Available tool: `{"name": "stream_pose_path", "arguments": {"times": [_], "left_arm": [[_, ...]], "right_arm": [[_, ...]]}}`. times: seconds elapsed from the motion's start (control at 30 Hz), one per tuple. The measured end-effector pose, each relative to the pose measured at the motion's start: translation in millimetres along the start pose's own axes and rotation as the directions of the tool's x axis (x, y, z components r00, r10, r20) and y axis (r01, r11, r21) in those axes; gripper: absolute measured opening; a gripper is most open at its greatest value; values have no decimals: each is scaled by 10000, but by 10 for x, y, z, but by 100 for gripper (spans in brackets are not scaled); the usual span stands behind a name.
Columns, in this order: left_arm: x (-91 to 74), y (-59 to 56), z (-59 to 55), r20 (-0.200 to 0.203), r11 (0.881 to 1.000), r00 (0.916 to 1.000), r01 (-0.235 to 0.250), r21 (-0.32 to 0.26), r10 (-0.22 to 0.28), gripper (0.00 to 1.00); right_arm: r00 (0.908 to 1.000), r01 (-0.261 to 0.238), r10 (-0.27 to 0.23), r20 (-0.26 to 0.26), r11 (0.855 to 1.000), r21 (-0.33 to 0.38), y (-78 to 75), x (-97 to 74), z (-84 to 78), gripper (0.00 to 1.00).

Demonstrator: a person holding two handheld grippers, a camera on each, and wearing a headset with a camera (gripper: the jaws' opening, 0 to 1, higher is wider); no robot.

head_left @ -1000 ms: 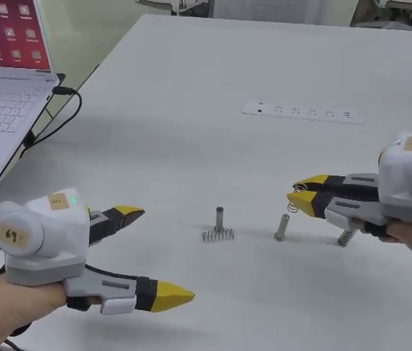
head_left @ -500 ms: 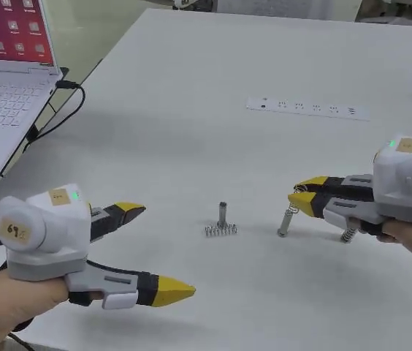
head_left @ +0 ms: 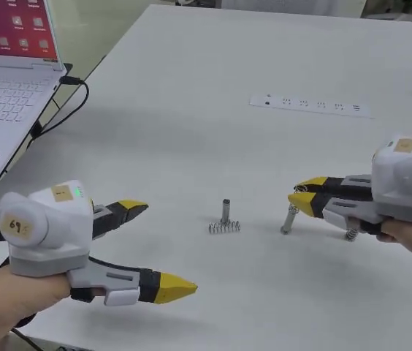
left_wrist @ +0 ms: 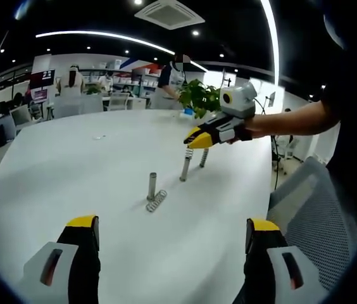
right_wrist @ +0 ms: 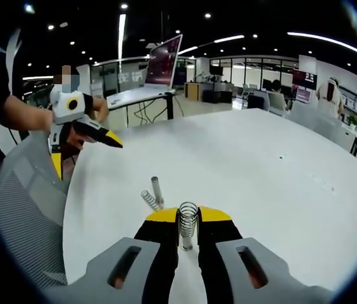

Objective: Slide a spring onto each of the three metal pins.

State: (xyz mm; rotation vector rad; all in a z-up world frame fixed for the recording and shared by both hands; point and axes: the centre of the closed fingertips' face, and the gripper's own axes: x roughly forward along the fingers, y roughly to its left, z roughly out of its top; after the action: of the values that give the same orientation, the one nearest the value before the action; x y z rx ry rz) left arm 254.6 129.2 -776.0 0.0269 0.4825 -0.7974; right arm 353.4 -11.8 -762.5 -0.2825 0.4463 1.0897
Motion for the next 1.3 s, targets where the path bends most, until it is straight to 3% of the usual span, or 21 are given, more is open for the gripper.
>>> {"name": "stream_pose_path", "arguments": {"times": [0.53,1.07,1.1,1.13,1.3], "left_arm": [[-17,0,-28,-81,10000,10000,-34,-26,34,93],[-17,-2,-31,-83,10000,9999,-65,-33,65,93],[-18,-2,-30,-77,10000,9999,-67,-31,67,93],[-18,1,-28,-67,10000,9999,-77,-34,77,93],[-10,0,-22,-69,10000,10000,-60,-29,60,93]], "right_arm": [[9997,-52,50,-247,10000,-68,0,103,-184,8],[9946,-138,119,-1027,9997,-179,45,245,-547,8],[9982,-132,122,-587,9998,-167,46,255,-476,8],[9964,-106,102,-839,9999,-40,45,241,-515,8],[9968,-110,97,-798,9998,-155,47,242,-504,8]]}}
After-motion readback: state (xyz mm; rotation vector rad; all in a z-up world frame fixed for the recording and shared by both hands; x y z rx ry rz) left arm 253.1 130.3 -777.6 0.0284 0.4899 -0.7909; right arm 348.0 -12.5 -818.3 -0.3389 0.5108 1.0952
